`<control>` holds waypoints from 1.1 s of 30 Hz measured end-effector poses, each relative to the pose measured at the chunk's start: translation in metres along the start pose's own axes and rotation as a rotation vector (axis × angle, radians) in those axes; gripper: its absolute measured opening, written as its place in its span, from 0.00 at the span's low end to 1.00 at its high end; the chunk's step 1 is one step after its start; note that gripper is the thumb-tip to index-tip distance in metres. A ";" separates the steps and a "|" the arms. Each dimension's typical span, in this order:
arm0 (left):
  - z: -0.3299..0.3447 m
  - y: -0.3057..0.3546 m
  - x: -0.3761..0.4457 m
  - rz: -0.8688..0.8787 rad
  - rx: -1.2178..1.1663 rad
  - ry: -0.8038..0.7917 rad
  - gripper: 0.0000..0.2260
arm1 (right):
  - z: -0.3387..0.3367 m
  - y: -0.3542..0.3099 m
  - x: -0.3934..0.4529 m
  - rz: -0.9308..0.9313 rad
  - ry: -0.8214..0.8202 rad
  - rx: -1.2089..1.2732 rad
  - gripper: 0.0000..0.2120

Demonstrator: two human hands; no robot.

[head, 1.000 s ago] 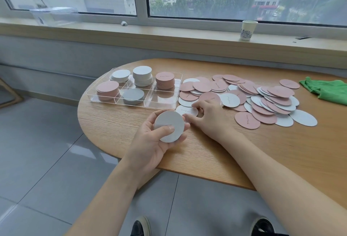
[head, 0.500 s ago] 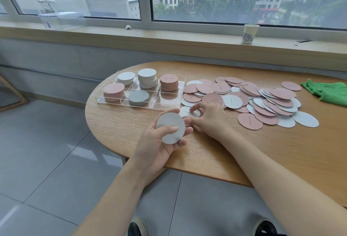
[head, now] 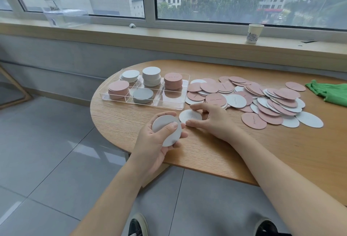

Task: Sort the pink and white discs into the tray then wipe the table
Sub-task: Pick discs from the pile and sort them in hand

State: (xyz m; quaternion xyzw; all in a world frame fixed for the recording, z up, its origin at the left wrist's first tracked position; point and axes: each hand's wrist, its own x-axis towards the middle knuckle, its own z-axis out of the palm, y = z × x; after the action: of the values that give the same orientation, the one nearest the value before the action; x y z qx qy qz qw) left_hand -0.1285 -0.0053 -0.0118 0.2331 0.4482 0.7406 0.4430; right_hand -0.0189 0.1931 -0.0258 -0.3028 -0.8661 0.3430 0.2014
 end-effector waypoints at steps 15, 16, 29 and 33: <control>0.007 -0.001 0.009 0.013 0.003 0.028 0.24 | -0.017 -0.005 -0.022 -0.110 0.102 0.697 0.12; 0.007 -0.001 0.009 0.014 0.006 0.023 0.23 | -0.017 -0.010 -0.024 -0.128 0.101 0.745 0.13; 0.011 -0.003 0.008 0.020 0.068 -0.091 0.16 | 0.007 -0.048 -0.060 -0.225 0.138 0.514 0.07; 0.014 -0.005 0.010 -0.001 0.025 -0.138 0.12 | -0.002 -0.039 -0.063 -0.175 0.175 0.462 0.08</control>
State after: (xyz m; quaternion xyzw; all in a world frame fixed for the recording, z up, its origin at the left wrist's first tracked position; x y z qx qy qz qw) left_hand -0.1205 0.0105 -0.0099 0.2890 0.4257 0.7170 0.4702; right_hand 0.0138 0.1296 -0.0056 -0.2010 -0.7670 0.4854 0.3683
